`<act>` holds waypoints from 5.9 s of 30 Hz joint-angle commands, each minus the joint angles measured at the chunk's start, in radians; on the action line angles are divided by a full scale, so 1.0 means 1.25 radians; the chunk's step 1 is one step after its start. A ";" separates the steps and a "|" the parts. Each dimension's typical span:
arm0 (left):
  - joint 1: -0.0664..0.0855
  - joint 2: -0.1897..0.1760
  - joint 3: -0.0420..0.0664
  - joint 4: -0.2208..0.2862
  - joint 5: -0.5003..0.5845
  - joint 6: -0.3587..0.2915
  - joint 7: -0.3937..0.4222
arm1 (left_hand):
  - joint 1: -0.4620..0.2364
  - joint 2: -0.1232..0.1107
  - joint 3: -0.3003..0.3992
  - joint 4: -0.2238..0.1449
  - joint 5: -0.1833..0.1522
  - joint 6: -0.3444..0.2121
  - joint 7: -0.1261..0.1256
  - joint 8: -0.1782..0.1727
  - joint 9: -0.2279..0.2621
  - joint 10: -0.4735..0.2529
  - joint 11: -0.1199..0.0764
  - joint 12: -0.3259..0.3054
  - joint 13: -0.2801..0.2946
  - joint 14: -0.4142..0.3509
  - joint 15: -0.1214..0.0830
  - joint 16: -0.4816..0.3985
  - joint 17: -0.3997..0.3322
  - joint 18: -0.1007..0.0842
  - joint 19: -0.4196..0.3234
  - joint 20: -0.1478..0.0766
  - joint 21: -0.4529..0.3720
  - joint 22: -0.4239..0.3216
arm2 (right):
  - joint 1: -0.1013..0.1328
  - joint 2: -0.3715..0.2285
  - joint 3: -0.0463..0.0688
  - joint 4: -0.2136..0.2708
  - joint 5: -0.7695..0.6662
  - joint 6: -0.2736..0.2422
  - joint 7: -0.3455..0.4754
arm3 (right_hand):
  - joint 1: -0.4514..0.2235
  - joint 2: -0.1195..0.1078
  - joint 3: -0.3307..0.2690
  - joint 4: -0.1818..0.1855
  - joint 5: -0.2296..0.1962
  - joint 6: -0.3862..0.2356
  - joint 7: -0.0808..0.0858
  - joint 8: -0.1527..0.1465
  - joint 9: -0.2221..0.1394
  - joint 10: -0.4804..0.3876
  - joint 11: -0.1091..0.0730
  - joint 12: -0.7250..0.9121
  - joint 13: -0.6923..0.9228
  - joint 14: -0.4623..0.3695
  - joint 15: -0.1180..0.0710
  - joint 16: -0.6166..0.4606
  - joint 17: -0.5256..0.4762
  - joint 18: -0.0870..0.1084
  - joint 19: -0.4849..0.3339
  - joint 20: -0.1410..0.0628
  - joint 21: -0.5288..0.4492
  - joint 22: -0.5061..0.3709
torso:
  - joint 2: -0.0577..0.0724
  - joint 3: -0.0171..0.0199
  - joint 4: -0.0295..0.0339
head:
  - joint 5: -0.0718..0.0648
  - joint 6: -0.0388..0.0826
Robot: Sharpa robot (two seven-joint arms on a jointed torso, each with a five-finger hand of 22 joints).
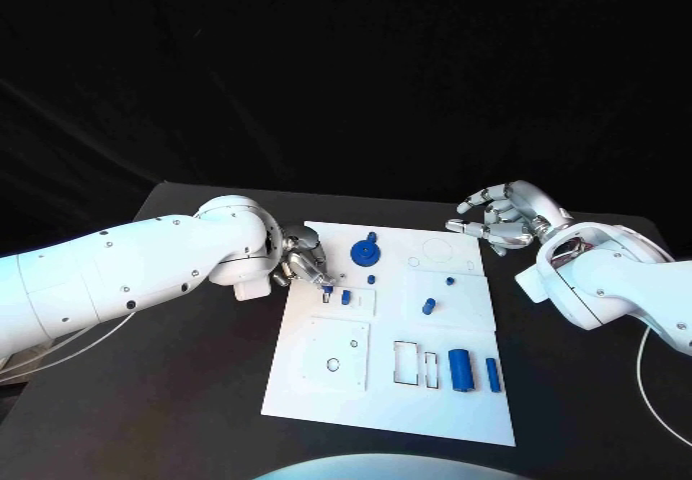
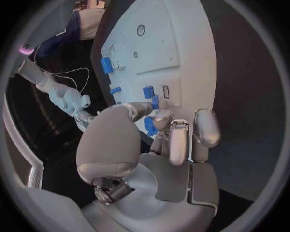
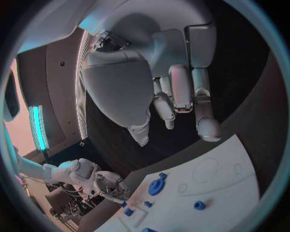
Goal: Assemble the parts on the task board
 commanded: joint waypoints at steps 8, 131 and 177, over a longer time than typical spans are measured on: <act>-0.004 0.001 -0.004 0.015 -0.083 0.009 0.003 | -0.019 -0.006 0.151 -0.143 0.013 0.009 -0.003 0.010 0.003 0.015 -0.002 0.009 0.008 0.056 -0.008 0.004 0.102 -0.011 0.014 -0.002 0.008 0.011 | -0.001 0.001 0.000 0.000 -0.006 0.004 0.005 | -0.003 0.005 -0.003 -0.001 -0.001 -0.004 -0.002 0.003 0.001 -0.005 0.001 -0.003 0.000 0.020 -0.003 -0.003 -0.001 0.011 -0.006 0.000 -0.004 -0.001 | 0.001 0.0002 0.0001 | 0.000 -0.002; -0.017 0.017 -0.013 0.007 -0.119 0.027 -0.007 | -0.214 -0.021 0.052 -0.051 0.009 0.055 -0.035 0.039 0.024 0.056 -0.027 0.039 0.055 0.057 -0.028 0.003 0.103 -0.015 0.030 -0.018 0.010 0.029 | -0.002 -0.005 0.000 0.007 0.000 0.002 0.017 | -0.007 0.009 -0.005 -0.001 -0.002 -0.006 -0.002 0.008 0.001 -0.006 0.000 -0.004 -0.004 0.020 -0.003 -0.008 -0.005 0.012 -0.005 -0.001 -0.014 -0.007 | 0.001 0.0007 -0.0008 | 0.000 -0.013; -0.019 0.010 -0.015 0.011 -0.128 0.039 -0.007 | -0.154 -0.007 0.094 -0.095 0.018 0.054 -0.040 0.036 0.026 0.062 -0.032 0.045 0.068 0.057 -0.032 0.004 0.104 -0.016 0.032 -0.019 0.009 0.030 | -0.002 -0.006 0.000 0.005 0.001 0.000 0.017 | -0.007 0.009 -0.005 -0.001 -0.002 -0.006 -0.002 0.008 0.001 -0.006 0.000 -0.004 -0.004 0.020 -0.003 -0.008 -0.005 0.012 -0.005 -0.001 -0.014 -0.007 | 0.001 0.0010 -0.0004 | 0.001 -0.016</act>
